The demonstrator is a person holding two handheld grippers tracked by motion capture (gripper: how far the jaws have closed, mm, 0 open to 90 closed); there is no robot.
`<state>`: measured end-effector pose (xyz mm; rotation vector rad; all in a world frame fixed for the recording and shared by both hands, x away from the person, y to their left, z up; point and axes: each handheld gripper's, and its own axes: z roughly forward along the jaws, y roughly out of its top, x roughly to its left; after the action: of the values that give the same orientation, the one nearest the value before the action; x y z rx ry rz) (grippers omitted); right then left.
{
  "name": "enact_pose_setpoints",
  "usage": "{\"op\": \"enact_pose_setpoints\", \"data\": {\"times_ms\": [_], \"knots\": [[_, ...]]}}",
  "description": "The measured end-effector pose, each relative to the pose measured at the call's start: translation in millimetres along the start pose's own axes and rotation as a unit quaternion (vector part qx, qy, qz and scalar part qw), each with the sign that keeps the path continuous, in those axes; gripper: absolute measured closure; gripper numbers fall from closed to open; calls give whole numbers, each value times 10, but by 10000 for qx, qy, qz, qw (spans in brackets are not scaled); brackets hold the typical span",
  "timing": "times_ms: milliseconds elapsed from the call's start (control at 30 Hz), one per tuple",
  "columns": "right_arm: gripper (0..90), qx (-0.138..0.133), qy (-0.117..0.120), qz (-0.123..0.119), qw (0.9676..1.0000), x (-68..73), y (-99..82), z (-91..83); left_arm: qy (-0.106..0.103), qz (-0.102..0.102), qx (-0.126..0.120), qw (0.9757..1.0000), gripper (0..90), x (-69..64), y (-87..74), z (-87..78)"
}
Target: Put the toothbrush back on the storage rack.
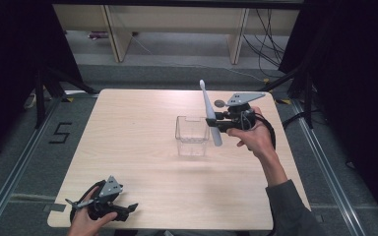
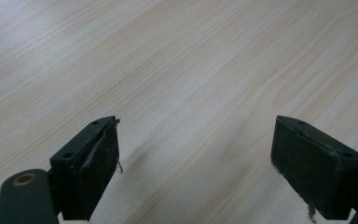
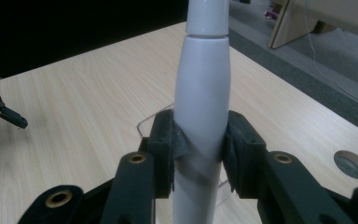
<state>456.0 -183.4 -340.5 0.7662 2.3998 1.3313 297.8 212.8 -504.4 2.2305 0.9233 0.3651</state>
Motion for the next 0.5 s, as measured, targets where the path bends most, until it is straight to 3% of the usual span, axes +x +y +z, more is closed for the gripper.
{"op": "enact_pose_setpoints", "data": {"times_ms": [267, 300, 500], "knots": [[671, -118, 97, -99, 9998, 27, 176, 56, -10, -5, -9, 10000, 149, -3, 0, 1], [671, -170, 105, -18, 9998, 39, 190, 73, -6, -8, -19, 10000, 149, -4, 0, 0], [671, -143, 155, -44, 9998, 8, 281, 147, -16, -11, -14, 10000, 149, -2, 0, 0]]}}
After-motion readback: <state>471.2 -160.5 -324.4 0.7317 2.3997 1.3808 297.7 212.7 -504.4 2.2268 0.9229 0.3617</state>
